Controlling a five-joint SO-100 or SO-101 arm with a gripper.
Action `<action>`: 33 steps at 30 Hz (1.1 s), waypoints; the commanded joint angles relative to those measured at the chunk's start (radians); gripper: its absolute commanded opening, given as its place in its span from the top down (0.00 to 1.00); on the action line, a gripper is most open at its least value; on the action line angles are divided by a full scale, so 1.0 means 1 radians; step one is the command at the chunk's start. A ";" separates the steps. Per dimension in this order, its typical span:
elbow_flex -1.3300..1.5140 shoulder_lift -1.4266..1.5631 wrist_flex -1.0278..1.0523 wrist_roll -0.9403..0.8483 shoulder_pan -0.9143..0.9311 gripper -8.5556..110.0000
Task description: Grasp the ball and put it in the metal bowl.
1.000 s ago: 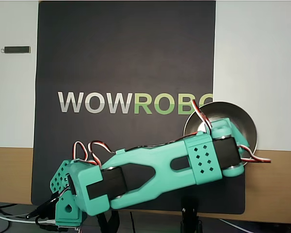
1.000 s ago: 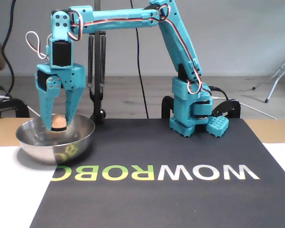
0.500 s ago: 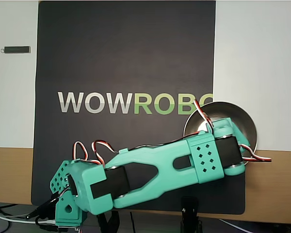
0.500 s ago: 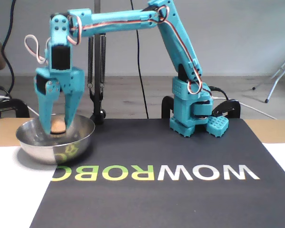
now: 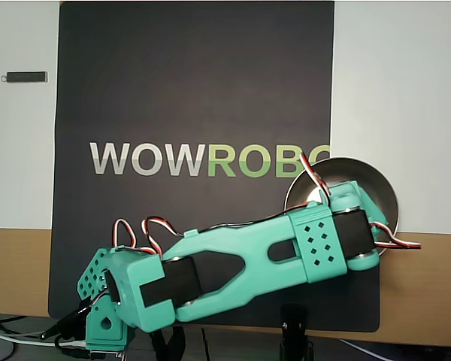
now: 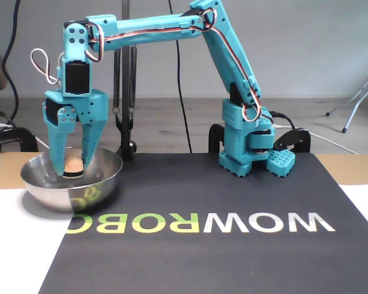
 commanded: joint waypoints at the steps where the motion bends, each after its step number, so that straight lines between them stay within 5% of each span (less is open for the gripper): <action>1: -0.040 0.006 -0.003 0.008 -0.006 0.70; 16: -0.040 0.006 -0.003 0.008 -0.006 0.70; 23: -0.040 0.006 0.002 0.003 -0.003 0.42; 33: -0.040 0.008 0.008 0.002 0.000 0.41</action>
